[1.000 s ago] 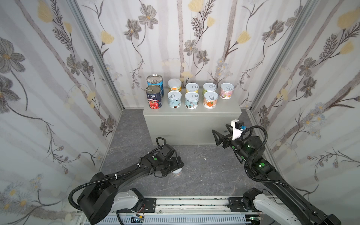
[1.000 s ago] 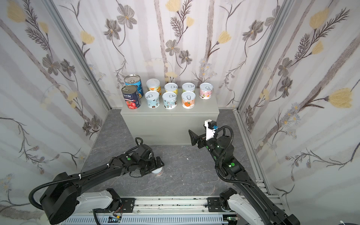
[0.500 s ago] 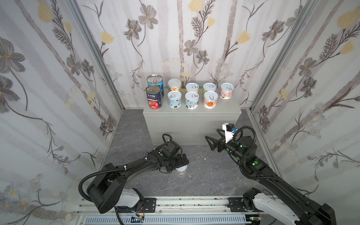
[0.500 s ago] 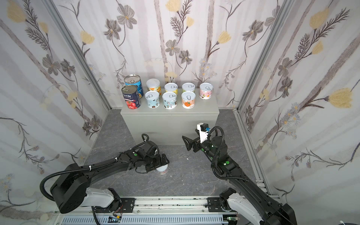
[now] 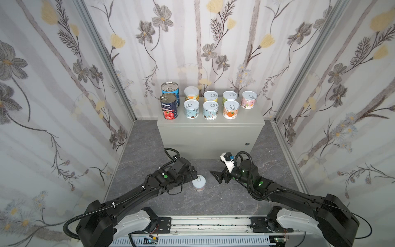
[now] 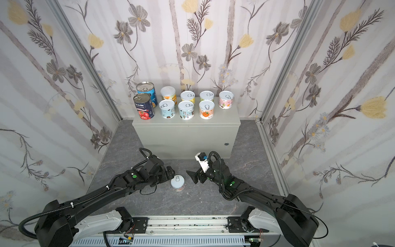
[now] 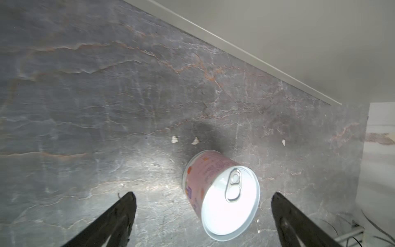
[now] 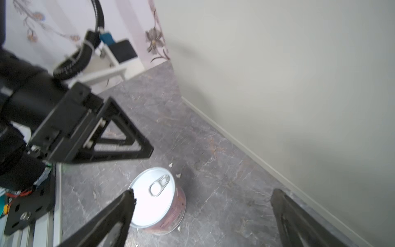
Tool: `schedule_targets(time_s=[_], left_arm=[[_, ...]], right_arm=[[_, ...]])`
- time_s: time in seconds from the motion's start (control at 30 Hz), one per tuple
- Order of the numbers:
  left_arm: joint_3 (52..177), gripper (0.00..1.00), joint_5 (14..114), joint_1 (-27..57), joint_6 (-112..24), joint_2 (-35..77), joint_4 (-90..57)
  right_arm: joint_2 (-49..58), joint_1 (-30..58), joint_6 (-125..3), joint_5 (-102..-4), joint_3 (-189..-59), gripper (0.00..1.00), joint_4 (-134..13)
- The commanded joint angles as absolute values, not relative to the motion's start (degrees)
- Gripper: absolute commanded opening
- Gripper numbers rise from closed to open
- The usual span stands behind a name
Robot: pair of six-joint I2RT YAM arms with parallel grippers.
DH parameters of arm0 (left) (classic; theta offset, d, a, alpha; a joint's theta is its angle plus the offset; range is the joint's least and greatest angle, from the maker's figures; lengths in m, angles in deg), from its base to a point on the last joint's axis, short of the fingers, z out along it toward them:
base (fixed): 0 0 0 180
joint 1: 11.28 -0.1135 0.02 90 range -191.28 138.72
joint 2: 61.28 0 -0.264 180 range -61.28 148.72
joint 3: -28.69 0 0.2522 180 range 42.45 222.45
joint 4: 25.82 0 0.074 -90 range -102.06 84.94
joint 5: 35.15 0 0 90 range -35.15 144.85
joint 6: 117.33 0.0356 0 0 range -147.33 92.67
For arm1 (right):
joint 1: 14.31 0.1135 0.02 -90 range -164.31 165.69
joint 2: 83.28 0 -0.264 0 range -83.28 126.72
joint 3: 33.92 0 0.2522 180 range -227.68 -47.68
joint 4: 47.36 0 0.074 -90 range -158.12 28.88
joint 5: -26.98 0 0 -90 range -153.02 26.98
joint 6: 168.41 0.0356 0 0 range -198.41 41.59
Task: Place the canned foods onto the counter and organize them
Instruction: 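Hold the pink can out with the left gripper while the right gripper reaches to it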
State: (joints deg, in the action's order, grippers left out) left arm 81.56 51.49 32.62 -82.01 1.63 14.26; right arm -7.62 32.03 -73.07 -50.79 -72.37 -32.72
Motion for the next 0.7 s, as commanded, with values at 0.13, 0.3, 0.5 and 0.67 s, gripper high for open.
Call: schedule_targets(time_s=[0.13,0.3,0.5,0.67], left_arm=[[83.92,1.00,43.33,32.57,-83.02,3.59,21.61],[84.61,1.00,43.51,32.63,-83.81,5.71,21.32],[84.14,1.00,42.36,32.58,-85.19,5.94,21.19],[82.93,1.00,40.81,32.59,-85.86,4.69,20.72]], right_arm=[[-0.72,38.74,-80.93,-46.84,-70.83,1.00,-24.53],[4.01,41.77,-84.40,-47.92,-71.83,1.00,-24.25],[7.80,42.99,-84.55,-49.73,-72.90,1.00,-20.70],[12.83,44.03,-85.34,-52.79,-73.36,1.00,-16.64]])
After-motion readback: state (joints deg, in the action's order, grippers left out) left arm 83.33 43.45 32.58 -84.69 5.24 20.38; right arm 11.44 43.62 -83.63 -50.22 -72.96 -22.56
